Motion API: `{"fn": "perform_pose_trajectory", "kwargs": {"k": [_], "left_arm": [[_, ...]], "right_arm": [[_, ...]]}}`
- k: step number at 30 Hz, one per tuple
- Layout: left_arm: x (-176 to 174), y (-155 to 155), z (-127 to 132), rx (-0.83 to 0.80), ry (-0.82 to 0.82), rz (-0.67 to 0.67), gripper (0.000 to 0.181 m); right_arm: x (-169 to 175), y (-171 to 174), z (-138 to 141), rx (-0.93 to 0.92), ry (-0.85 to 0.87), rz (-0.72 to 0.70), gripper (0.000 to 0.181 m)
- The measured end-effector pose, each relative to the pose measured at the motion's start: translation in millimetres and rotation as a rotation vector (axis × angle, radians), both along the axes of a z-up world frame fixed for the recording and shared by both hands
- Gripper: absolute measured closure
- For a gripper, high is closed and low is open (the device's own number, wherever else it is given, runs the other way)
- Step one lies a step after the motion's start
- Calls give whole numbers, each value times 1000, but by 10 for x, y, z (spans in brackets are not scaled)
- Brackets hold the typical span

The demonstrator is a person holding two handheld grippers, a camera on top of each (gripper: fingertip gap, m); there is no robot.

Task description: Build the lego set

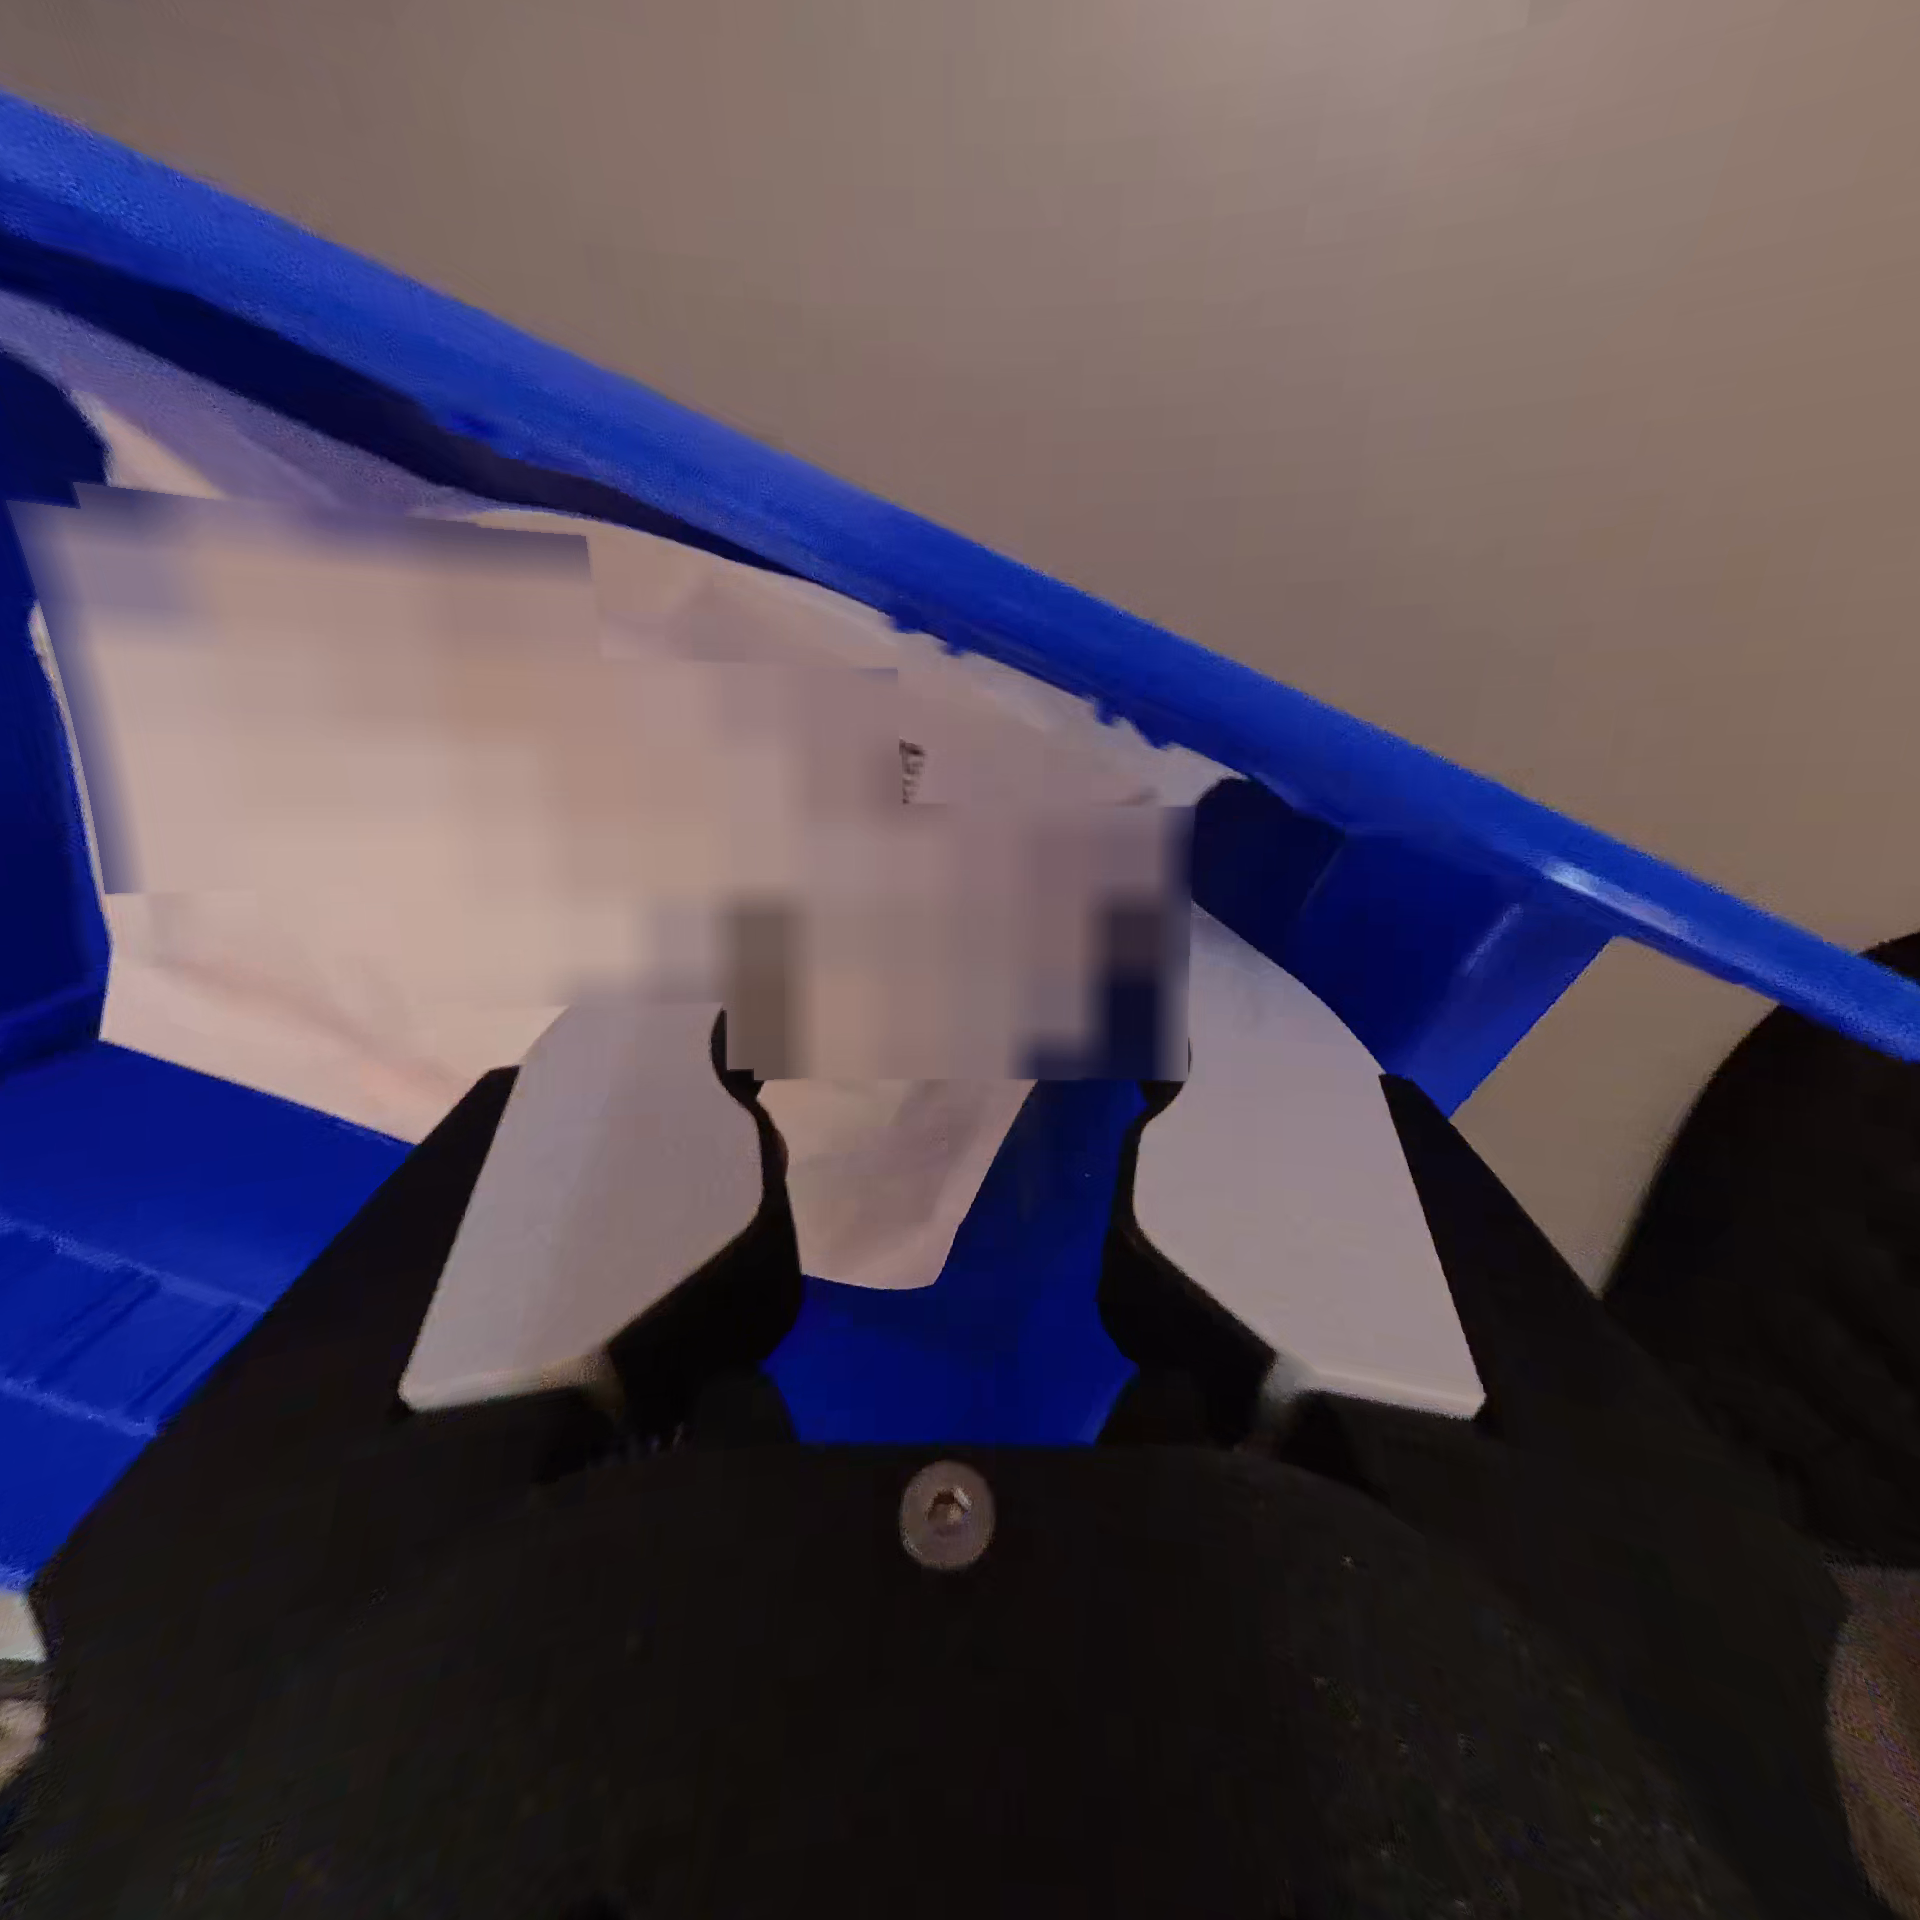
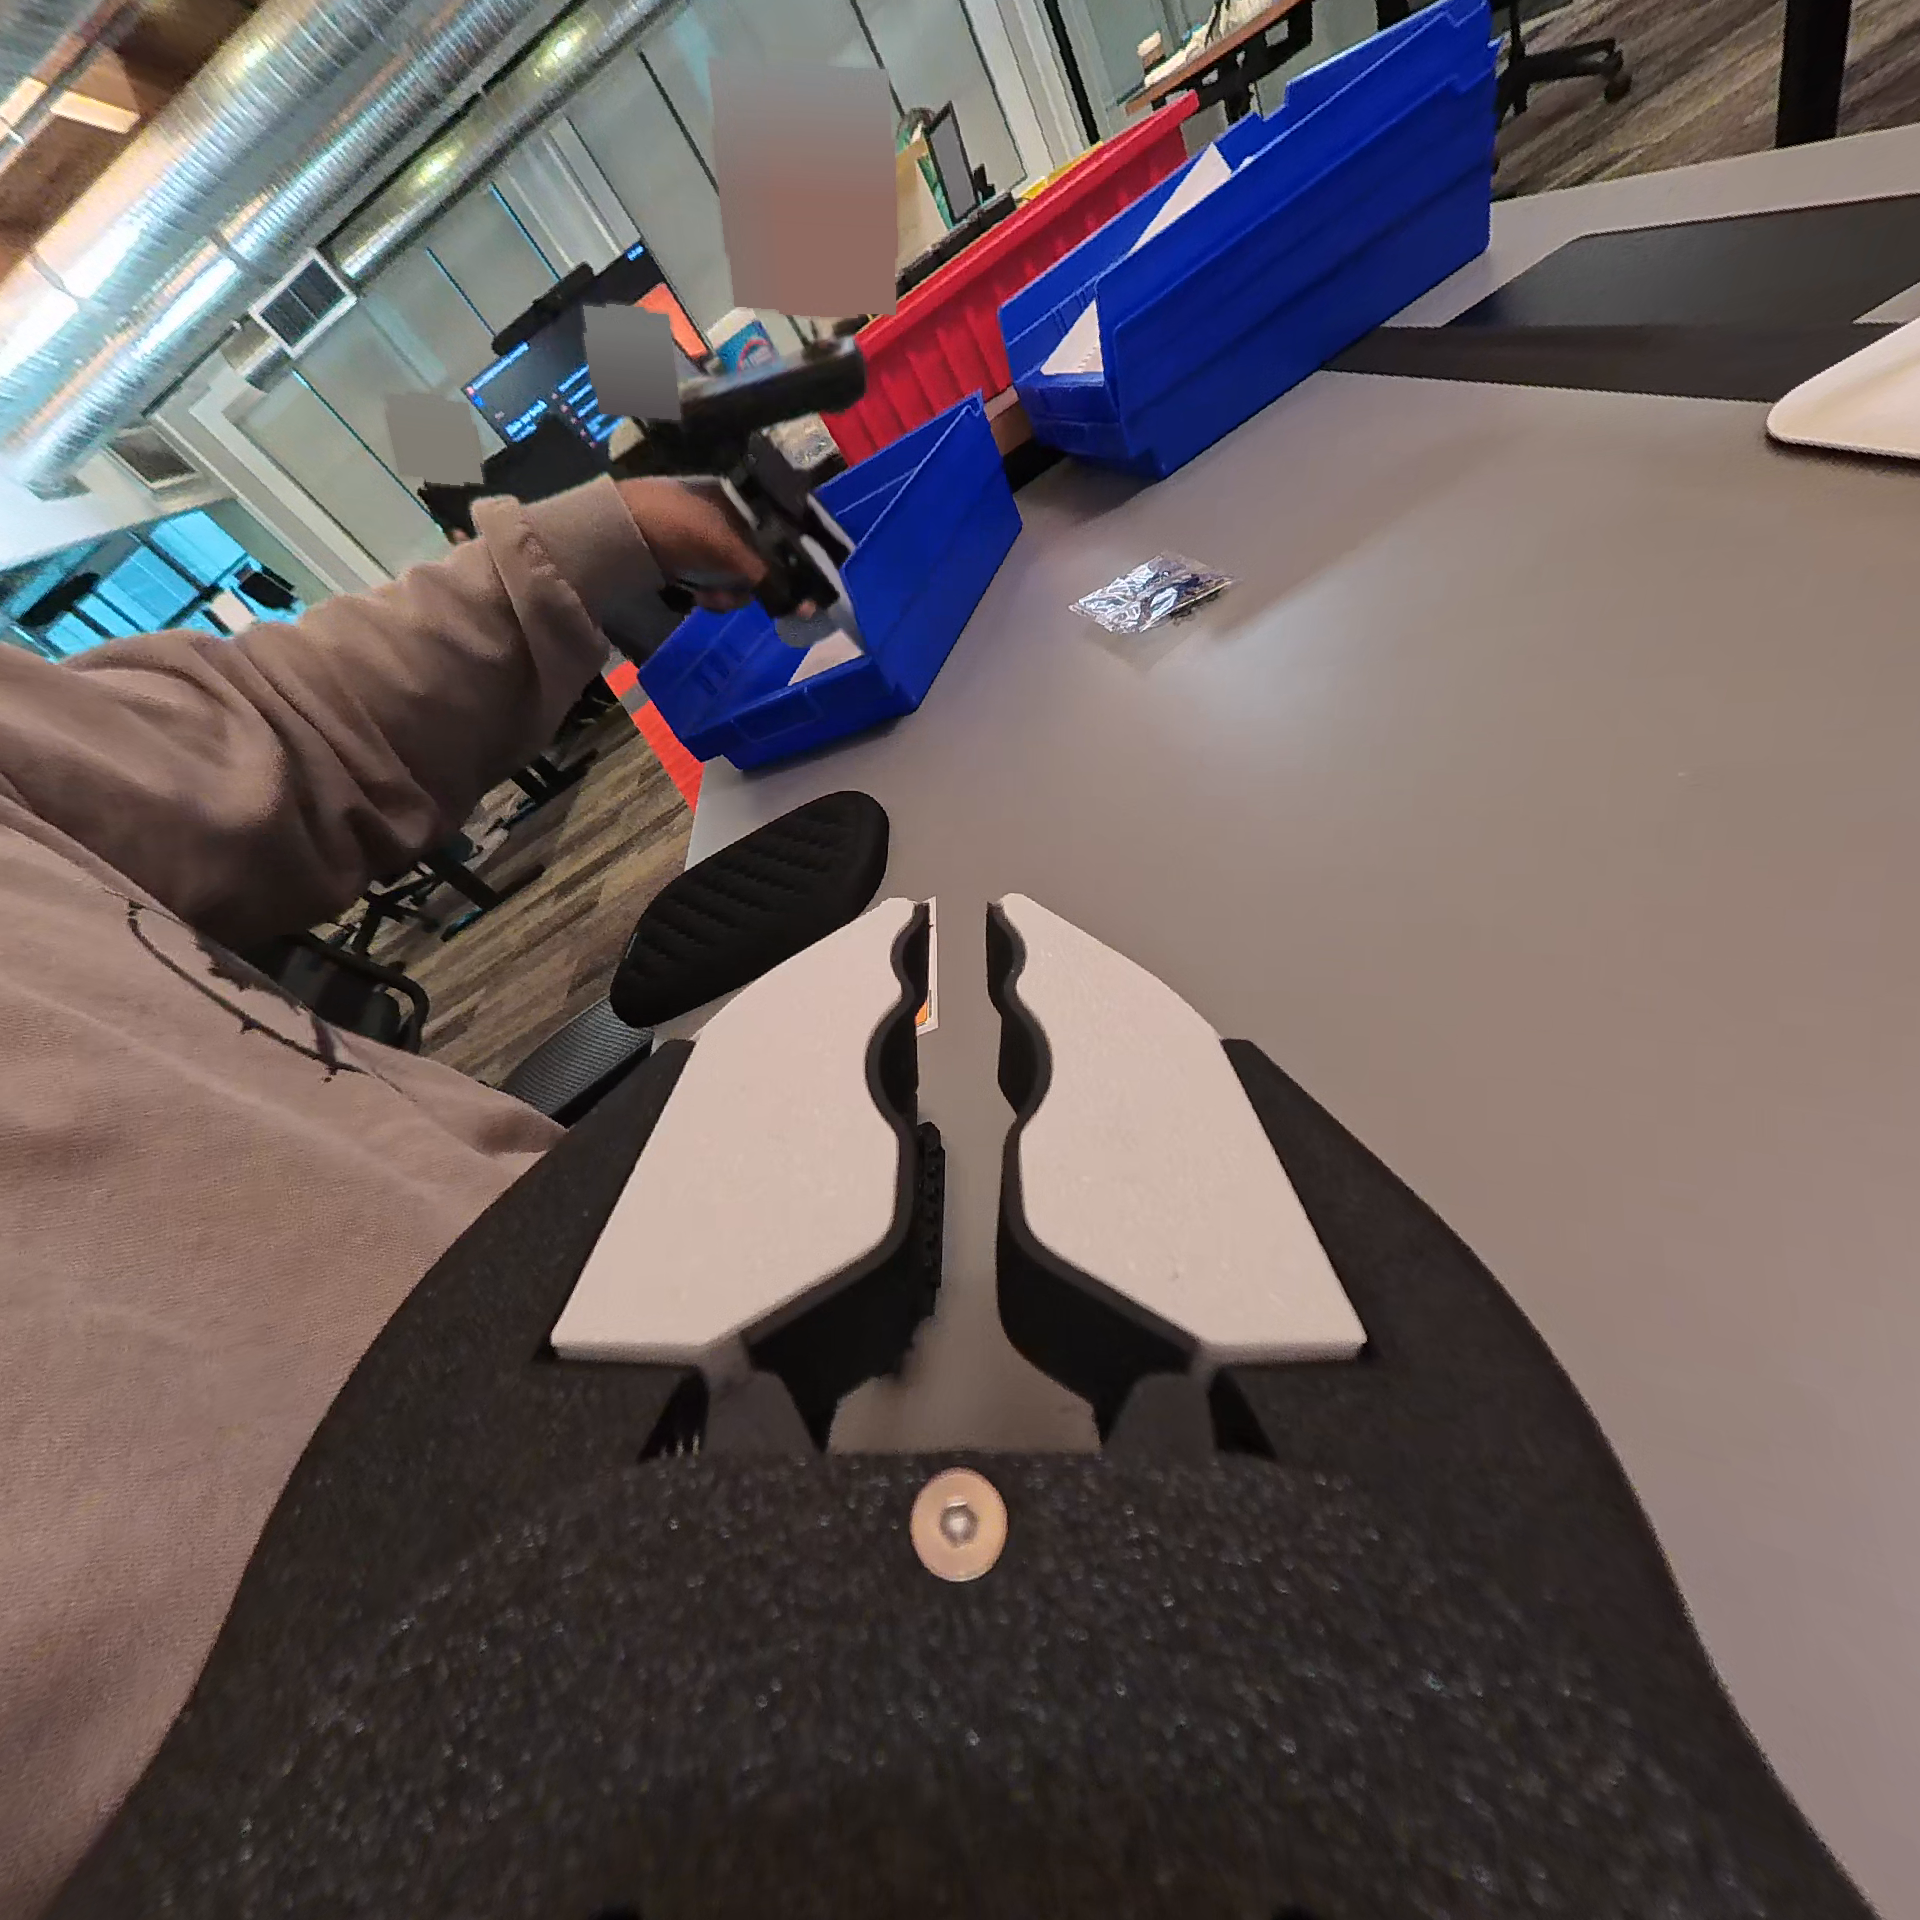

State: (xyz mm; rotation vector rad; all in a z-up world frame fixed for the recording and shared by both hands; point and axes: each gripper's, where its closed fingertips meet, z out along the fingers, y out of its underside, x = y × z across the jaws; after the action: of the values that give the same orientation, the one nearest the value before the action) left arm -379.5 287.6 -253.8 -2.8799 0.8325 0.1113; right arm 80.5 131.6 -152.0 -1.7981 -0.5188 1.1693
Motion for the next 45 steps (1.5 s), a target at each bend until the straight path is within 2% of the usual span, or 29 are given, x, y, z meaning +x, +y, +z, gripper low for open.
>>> {"fn": "perform_pose_trajectory", "kwargs": {"k": [4,8,12,13,17,19,22,25,27,29,30,33,37,41,45], "left_arm": [[8,-44,-125,82,142,-158,106],[41,98,-94,212,209,-215,117],[-56,204,-3,356,374,-315,161],[-51,205,29,389,374,-327,181],[-120,247,448,588,368,-250,181],[-147,237,749,691,278,-170,181],[-209,202,1255,852,22,10,180],[-320,129,1717,1018,-308,220,181],[-408,67,1906,1114,-585,382,181],[-589,8,1873,1180,-791,592,181],[-687,-13,1737,1187,-838,700,181],[-807,-86,1296,1169,-851,898,181],[-841,-229,1205,1160,-746,938,181],[-850,-359,1123,1077,-600,868,177],[-913,-516,1232,1093,-485,794,144]], "right_arm": [[35,11,11,1,9,-9,171],[24,11,-4,-2,5,-6,171],[31,6,7,5,3,-12,171],[36,6,13,6,3,-14,171],[52,10,7,2,7,-22,171],[47,11,2,-2,10,-20,171],[22,3,4,0,8,-10,171],[3,-10,14,3,10,-3,171],[-3,-19,22,4,17,2,171],[-4,-22,26,4,19,3,171],[-5,-23,26,4,19,4,171],[-2,-28,31,4,22,4,171],[4,-27,27,-1,25,3,171],[11,-32,14,2,9,0,171],[22,-27,11,-1,8,-6,171]]}}
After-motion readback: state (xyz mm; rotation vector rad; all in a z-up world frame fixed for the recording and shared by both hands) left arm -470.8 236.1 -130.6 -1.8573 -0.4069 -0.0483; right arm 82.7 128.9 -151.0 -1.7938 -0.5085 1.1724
